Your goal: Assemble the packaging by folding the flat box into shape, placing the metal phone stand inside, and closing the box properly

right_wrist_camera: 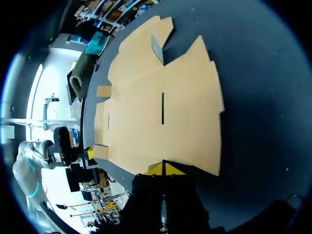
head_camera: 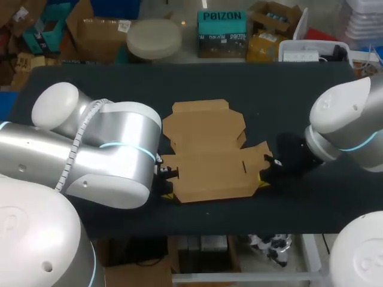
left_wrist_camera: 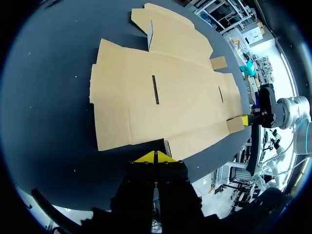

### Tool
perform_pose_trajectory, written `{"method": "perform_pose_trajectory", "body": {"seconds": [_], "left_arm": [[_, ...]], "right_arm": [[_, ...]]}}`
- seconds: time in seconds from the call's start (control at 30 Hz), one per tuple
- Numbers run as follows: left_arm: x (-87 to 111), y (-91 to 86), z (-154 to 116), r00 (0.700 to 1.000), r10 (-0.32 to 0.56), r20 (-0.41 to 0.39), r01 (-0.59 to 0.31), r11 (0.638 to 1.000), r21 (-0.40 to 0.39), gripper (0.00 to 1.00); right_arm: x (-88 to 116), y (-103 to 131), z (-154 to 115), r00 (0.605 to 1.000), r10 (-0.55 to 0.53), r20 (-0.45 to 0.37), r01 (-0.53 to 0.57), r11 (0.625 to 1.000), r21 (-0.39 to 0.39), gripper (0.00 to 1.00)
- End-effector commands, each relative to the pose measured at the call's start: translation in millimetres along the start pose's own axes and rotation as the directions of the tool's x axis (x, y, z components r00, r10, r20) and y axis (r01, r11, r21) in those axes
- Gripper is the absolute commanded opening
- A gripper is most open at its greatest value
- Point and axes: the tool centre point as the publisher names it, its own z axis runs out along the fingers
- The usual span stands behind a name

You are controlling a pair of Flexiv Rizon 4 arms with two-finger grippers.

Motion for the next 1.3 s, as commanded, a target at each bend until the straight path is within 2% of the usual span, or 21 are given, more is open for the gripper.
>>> {"method": "perform_pose_trajectory", "body": {"seconds": [0.03, 0.57, 1.3], "left_arm": [[7.5, -4.0, 1, 1.0, 0.0, 0.019, 0.0, 1.0, -0.028, 0.0], [21.2, -3.9, 9, 0.998, 0.034, 0.044, -0.031, 0.997, -0.064, 0.0], [34.2, -0.4, 13, 0.997, 0.07, 0.038, -0.067, 0.996, -0.06, 0.0]], "right_arm": [[3, -3, 0, 0.999, 0.01, 0.031, -0.01, 1.0, -0.002, 0.0], [8, -9, -1, 0.997, 0.016, 0.073, -0.015, 1.0, -0.024, 0.0], [17, -16, 9, 0.993, -0.004, 0.114, 0.006, 1.0, -0.02, 0.0]]}}
